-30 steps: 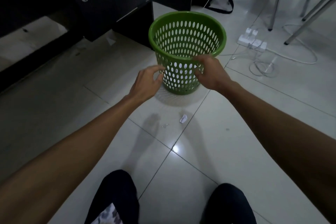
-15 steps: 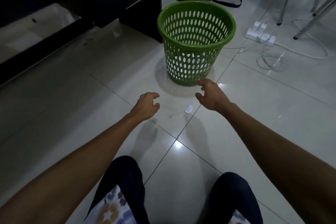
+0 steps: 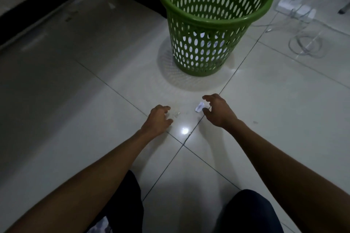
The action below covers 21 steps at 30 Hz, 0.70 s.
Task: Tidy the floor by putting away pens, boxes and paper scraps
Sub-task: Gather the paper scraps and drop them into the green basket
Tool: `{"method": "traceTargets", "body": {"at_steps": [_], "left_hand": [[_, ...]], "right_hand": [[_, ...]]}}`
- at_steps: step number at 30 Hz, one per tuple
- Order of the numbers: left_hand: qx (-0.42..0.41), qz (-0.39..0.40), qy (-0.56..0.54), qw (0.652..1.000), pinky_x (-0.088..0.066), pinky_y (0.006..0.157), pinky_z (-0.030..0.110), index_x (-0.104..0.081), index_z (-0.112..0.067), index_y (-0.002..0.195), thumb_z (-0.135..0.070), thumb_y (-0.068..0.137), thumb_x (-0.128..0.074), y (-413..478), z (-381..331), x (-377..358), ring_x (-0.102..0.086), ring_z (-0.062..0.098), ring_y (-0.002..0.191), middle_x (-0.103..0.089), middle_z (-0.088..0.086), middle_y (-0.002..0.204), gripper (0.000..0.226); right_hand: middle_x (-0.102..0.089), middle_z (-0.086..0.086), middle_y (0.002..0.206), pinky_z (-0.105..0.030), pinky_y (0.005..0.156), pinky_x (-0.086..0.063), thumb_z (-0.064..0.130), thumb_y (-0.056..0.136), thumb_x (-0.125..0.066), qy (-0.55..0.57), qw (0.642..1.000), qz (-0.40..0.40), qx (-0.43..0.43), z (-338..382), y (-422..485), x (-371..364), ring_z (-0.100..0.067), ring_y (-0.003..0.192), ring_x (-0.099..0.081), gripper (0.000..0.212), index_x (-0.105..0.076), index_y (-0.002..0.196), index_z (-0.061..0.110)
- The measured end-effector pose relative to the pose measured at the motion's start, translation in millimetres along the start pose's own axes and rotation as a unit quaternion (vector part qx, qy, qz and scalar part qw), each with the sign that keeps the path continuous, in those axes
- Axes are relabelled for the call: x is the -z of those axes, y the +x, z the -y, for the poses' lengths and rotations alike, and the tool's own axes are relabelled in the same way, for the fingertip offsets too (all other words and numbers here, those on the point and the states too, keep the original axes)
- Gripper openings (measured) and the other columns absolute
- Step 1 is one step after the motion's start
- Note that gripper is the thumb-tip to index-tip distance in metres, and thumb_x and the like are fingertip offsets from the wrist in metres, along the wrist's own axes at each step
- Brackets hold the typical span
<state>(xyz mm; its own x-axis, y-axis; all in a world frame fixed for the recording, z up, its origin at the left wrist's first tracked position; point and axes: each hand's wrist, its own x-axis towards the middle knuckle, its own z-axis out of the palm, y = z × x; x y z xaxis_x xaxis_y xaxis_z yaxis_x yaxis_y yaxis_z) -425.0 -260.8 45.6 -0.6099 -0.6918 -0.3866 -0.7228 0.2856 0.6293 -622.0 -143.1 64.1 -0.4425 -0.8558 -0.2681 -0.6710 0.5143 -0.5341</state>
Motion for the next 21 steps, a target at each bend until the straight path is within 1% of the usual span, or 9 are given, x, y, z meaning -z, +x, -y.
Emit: {"method": "traceTargets", "body": {"at_steps": [2,4,7,9,12,15,19,21], "left_hand": [[0.008,-0.007,-0.002,1.000,-0.037,0.089,0.016,-0.050,-0.006,0.134,-0.014,0.085,-0.069,10,7,-11,-0.056,0.021,0.110,-0.053,0.014,0.127,0.054],[0.007,-0.015,0.000,1.000,-0.036,0.088,0.016,-0.052,-0.006,0.132,-0.016,0.084,-0.070,19,12,-20,-0.055,0.020,0.106,-0.054,0.013,0.121,0.052],[-0.013,-0.025,0.011,1.000,-0.035,0.080,0.017,-0.059,-0.005,0.122,-0.017,0.082,-0.071,29,18,-31,-0.054,0.019,0.095,-0.052,0.009,0.107,0.044],[-0.022,-0.032,0.014,0.999,-0.036,0.080,0.018,-0.060,-0.007,0.119,-0.018,0.080,-0.072,32,21,-38,-0.053,0.017,0.093,-0.051,0.008,0.108,0.042],[-0.037,-0.045,0.019,0.998,-0.037,0.082,0.015,-0.061,-0.007,0.119,-0.013,0.082,-0.070,33,24,-45,-0.052,0.014,0.092,-0.050,0.007,0.111,0.039],[-0.044,-0.049,0.015,0.998,-0.041,0.086,0.016,-0.064,-0.006,0.117,-0.008,0.082,-0.068,34,22,-48,-0.058,0.018,0.095,-0.055,0.007,0.111,0.035],[-0.039,-0.043,0.003,0.998,-0.043,0.090,0.018,-0.065,-0.003,0.116,0.002,0.082,-0.061,40,18,-49,-0.060,0.021,0.098,-0.059,0.010,0.111,0.034],[-0.034,-0.046,-0.001,0.998,-0.046,0.091,0.022,-0.064,-0.004,0.116,0.003,0.082,-0.059,42,14,-49,-0.059,0.018,0.093,-0.059,0.010,0.108,0.035]], "right_hand": [[-0.049,-0.015,0.133,-0.035,0.099,-0.042,0.016,0.089,-0.058,-0.003,1.000,0.013,-0.004,-6,9,-12,-0.031,0.119,-0.051,0.048,-0.049,0.135,0.007],[-0.046,-0.014,0.135,-0.034,0.100,-0.040,0.018,0.090,-0.057,-0.013,1.000,0.017,-0.006,-11,18,-23,-0.030,0.123,-0.046,0.048,-0.048,0.136,0.007],[-0.049,-0.013,0.128,-0.038,0.096,-0.044,0.020,0.090,-0.055,-0.036,0.999,0.022,0.011,-19,29,-39,-0.030,0.121,-0.044,0.037,-0.055,0.125,0.007],[-0.049,-0.014,0.121,-0.038,0.089,-0.047,0.017,0.090,-0.052,-0.054,0.998,0.019,0.026,-22,30,-47,-0.031,0.115,-0.045,0.030,-0.058,0.116,0.005],[-0.048,-0.015,0.124,-0.034,0.087,-0.044,0.013,0.092,-0.052,-0.067,0.997,-0.016,0.041,-20,29,-57,-0.031,0.113,-0.045,0.030,-0.060,0.119,0.002],[-0.050,-0.015,0.122,-0.029,0.086,-0.040,0.008,0.092,-0.053,-0.052,0.996,-0.018,0.069,-15,25,-66,-0.031,0.110,-0.045,0.030,-0.060,0.120,0.001],[-0.051,-0.016,0.117,-0.032,0.083,-0.042,0.005,0.091,-0.051,-0.042,0.995,-0.010,0.088,-9,24,-75,-0.031,0.106,-0.046,0.026,-0.063,0.114,0.000],[-0.051,-0.015,0.119,-0.032,0.085,-0.043,0.006,0.091,-0.052,-0.035,0.995,-0.006,0.091,-6,26,-79,-0.031,0.108,-0.046,0.028,-0.062,0.117,0.001]]}}
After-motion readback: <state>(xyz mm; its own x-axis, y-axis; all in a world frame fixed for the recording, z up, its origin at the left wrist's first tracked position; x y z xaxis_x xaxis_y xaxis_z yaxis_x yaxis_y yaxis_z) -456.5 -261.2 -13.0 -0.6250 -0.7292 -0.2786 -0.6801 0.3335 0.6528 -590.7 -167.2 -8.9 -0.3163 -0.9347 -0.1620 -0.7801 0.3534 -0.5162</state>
